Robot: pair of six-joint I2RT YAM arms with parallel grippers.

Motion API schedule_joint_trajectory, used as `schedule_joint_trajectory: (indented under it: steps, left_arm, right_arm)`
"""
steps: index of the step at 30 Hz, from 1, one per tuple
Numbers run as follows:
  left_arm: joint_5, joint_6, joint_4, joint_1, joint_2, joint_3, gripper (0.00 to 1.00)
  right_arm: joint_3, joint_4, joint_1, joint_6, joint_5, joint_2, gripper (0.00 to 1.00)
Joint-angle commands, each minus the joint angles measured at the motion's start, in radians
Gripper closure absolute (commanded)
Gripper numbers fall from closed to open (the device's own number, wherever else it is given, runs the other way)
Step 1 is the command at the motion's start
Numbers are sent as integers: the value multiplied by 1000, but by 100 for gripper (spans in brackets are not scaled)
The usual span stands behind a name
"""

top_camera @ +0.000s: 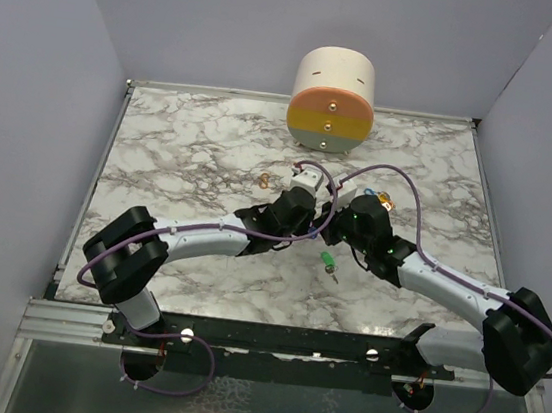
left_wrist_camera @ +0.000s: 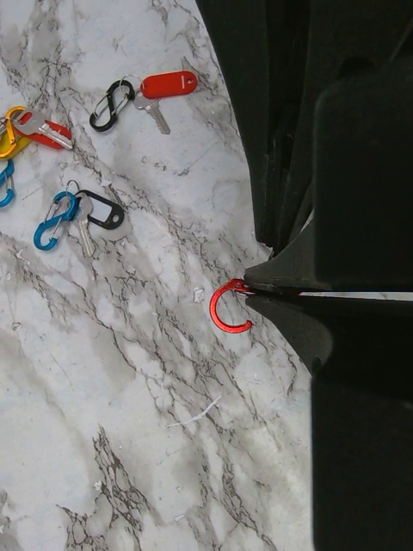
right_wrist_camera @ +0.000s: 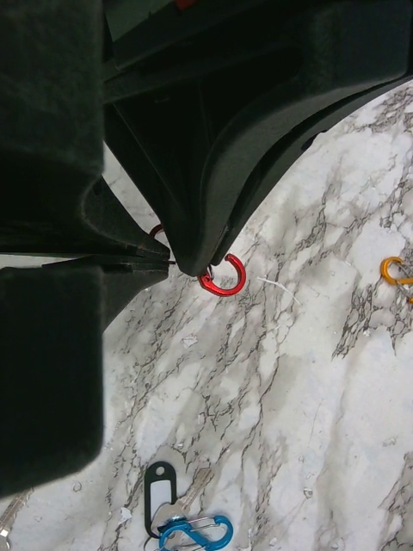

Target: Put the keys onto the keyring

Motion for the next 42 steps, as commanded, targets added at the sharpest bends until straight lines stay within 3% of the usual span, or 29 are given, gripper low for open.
schedule_joint_trajectory:
  steps: [1, 27, 30, 33, 36, 42]
  left_arm:
    - [-29, 12, 9, -5, -4, 34, 100]
    - [-50, 12, 7, 22, 9, 49, 100]
    - [-51, 9, 8, 24, 9, 51, 89]
    - [-53, 6, 9, 28, 6, 48, 67]
    - [-61, 1, 9, 28, 0, 43, 52]
    - [-85, -6, 5, 37, -32, 26, 41]
  right_arm:
    - [0, 33, 9, -14, -30, -26, 99]
    - [-7, 29, 17, -19, -38, -42, 99]
    - [-7, 31, 17, -19, -36, -39, 99]
    - [-5, 31, 17, -19, -35, -36, 99]
    - [-5, 30, 17, -19, -30, -34, 99]
    - [-6, 28, 17, -13, -14, -36, 99]
